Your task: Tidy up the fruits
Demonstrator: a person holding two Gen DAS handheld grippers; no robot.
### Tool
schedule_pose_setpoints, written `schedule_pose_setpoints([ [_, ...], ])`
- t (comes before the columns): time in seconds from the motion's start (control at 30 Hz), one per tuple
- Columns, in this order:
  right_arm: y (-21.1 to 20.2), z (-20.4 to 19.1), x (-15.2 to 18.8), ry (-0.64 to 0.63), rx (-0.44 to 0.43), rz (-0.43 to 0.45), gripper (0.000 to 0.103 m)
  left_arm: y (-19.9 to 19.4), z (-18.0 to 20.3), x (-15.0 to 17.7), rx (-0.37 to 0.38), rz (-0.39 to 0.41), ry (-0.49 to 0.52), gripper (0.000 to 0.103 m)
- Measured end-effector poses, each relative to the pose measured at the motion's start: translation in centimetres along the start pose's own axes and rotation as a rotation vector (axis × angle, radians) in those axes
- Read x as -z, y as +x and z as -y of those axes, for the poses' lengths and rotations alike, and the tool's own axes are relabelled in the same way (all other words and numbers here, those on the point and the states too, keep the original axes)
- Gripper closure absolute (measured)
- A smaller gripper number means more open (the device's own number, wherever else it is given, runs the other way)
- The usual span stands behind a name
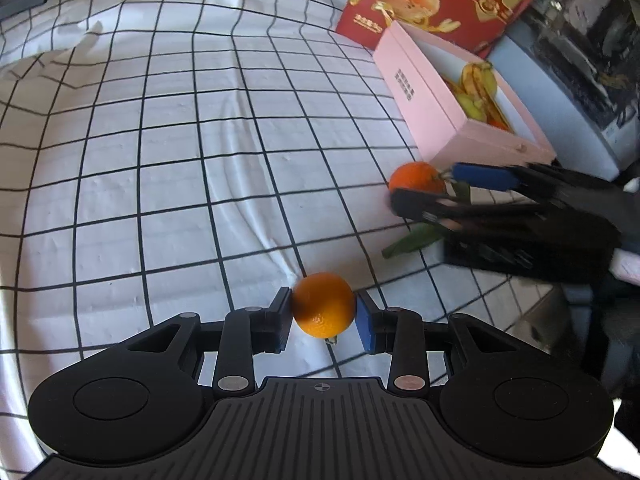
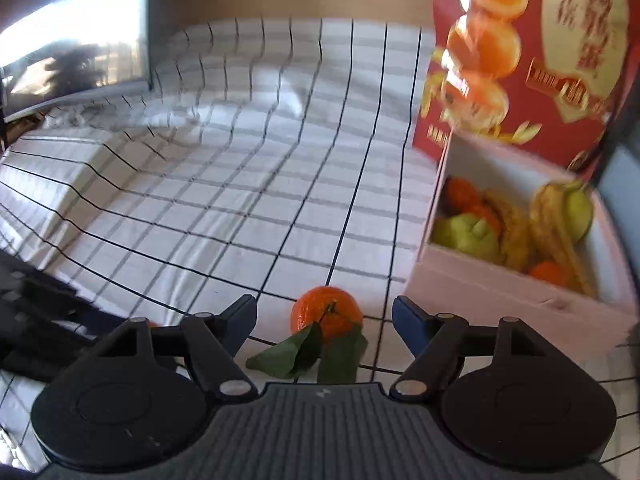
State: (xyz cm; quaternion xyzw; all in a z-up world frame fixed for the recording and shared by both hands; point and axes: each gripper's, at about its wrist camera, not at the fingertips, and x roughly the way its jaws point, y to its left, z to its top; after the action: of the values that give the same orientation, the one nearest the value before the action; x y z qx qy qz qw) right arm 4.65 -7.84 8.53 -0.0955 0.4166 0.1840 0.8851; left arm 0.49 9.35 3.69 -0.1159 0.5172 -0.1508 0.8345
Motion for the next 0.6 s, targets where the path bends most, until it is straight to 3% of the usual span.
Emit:
schedule_pose_setpoints([
  [0.13,1.3,0.3,0.3,0.040,-0.006,-0.037,0.032,-0.1,0.9,0.5,0.001,-0.011,0.022,0.065],
  [0.2,1.2,0.4,0.5,0.028,-0.015,-0.042,0.051,-0.1,1.1,0.7,0.000,-0.011,0.029,0.065],
  [0.27,0.6,0.2,0.6,0.002,-0.001,-0.039,0.058,-0.1,1.4,0.7,-0.001,-0.012,0.033,0.065],
  [0.47,-3.7,1.2,0.4,0.032,-0.044,0.021,0.059,-0.1,2.9,-0.6,0.013,0.002,0.063,0.065],
  [0.6,-9.1,3.4,-0.5,0.063,-0.020,0.132,0.059,-1.9,4.6,-4.5,0.080,0.075,0.091,0.065],
])
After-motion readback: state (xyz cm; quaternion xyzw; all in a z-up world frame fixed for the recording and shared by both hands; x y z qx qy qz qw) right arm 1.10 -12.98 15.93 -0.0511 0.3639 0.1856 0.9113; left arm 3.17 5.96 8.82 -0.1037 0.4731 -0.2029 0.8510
